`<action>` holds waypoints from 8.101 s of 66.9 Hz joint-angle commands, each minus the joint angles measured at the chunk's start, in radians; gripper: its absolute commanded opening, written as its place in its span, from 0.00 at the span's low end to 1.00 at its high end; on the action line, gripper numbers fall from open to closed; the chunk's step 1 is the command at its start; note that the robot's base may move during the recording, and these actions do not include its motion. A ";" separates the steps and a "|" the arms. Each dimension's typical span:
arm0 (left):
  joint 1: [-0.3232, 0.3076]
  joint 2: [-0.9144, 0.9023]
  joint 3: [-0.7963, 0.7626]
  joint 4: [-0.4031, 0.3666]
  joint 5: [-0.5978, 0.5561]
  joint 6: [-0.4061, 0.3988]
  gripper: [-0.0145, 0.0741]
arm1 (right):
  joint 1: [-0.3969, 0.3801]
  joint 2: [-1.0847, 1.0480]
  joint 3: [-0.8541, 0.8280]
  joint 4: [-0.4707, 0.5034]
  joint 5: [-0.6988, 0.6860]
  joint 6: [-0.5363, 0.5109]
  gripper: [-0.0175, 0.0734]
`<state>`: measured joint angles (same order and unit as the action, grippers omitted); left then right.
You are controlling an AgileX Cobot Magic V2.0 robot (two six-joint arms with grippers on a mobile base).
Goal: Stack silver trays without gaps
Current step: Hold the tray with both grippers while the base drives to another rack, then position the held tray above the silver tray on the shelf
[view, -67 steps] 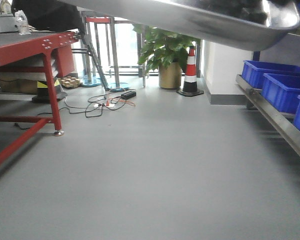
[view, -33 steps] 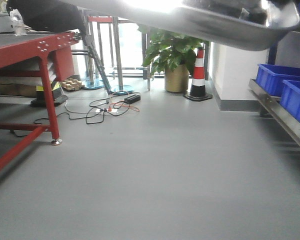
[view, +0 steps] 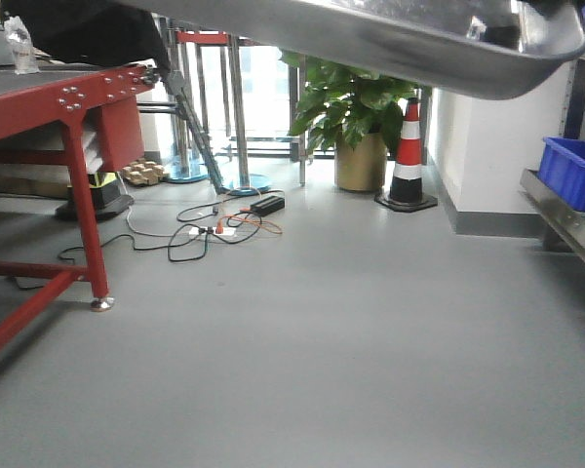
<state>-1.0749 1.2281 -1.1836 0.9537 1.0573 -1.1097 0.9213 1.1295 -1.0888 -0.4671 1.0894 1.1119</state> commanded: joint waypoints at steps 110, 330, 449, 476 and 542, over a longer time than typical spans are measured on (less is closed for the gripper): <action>0.002 -0.008 -0.006 0.066 -0.033 -0.001 0.15 | 0.006 -0.006 -0.006 -0.014 -0.308 -0.022 0.18; 0.001 -0.008 -0.006 0.066 -0.036 -0.001 0.15 | 0.006 -0.006 -0.006 -0.014 -0.636 -0.022 0.18; 0.001 -0.008 -0.006 0.066 -0.036 -0.001 0.15 | 0.006 -0.006 -0.006 -0.014 -0.679 -0.022 0.18; 0.001 -0.008 -0.006 0.066 -0.044 -0.001 0.15 | 0.006 -0.006 -0.006 -0.014 -0.677 -0.022 0.18; 0.673 0.343 -0.267 -0.821 -0.389 0.666 0.15 | -0.299 0.589 -0.537 0.053 -0.457 -0.207 0.19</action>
<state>-0.3884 1.5298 -1.4202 0.2280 0.7408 -0.4669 0.6198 1.6917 -1.6044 -0.4717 0.8285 0.9230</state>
